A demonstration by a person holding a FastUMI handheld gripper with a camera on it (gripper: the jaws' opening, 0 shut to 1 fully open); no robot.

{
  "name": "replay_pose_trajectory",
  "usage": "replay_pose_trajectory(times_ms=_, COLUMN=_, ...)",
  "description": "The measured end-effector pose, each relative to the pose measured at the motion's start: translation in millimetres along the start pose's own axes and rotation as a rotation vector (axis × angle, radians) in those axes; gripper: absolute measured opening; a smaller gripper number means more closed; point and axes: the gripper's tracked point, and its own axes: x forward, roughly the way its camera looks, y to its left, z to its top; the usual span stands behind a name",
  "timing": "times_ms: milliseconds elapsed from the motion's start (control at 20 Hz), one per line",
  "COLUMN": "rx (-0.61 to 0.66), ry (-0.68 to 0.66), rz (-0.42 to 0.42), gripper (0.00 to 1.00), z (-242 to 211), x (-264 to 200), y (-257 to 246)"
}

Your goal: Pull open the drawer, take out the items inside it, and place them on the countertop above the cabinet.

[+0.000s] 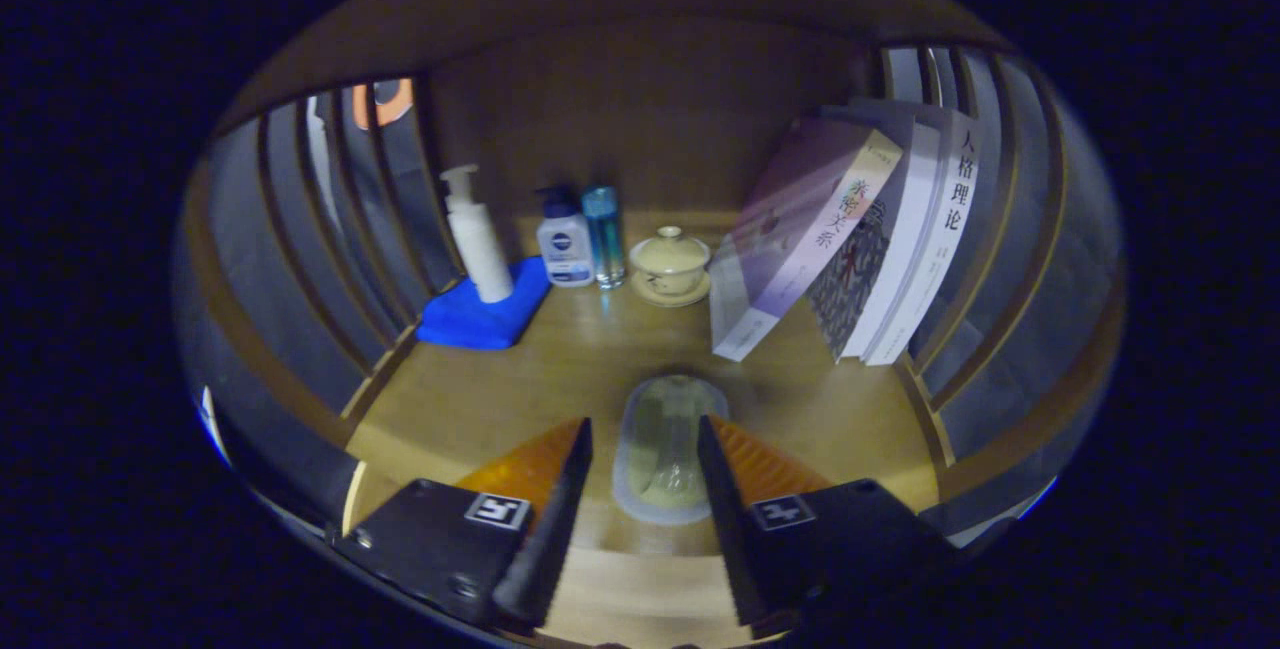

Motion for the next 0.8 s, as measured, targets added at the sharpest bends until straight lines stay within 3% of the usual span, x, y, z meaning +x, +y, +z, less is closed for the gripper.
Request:
replay_pose_trajectory(times_ms=50, rx=-0.002, ry=-0.024, rz=0.024, gripper=0.79, z=-5.2, x=-13.0, y=5.5)
replay_pose_trajectory(times_ms=200, rx=-0.019, ry=-0.111, rz=0.097, gripper=0.76, z=-21.9, x=-50.7, y=22.7)
replay_pose_trajectory(times_ms=350, rx=-0.035, ry=-0.173, rz=0.127, gripper=0.82, z=-44.5, x=-88.0, y=26.7)
replay_pose_trajectory(times_ms=550, rx=-0.019, ry=-0.301, rz=0.133, gripper=0.83, z=-58.2, x=-133.3, y=20.3)
replay_pose_trajectory(times_ms=800, rx=-0.01, ry=-0.392, rz=0.095, gripper=0.94, z=-107.3, x=-167.4, y=9.1)
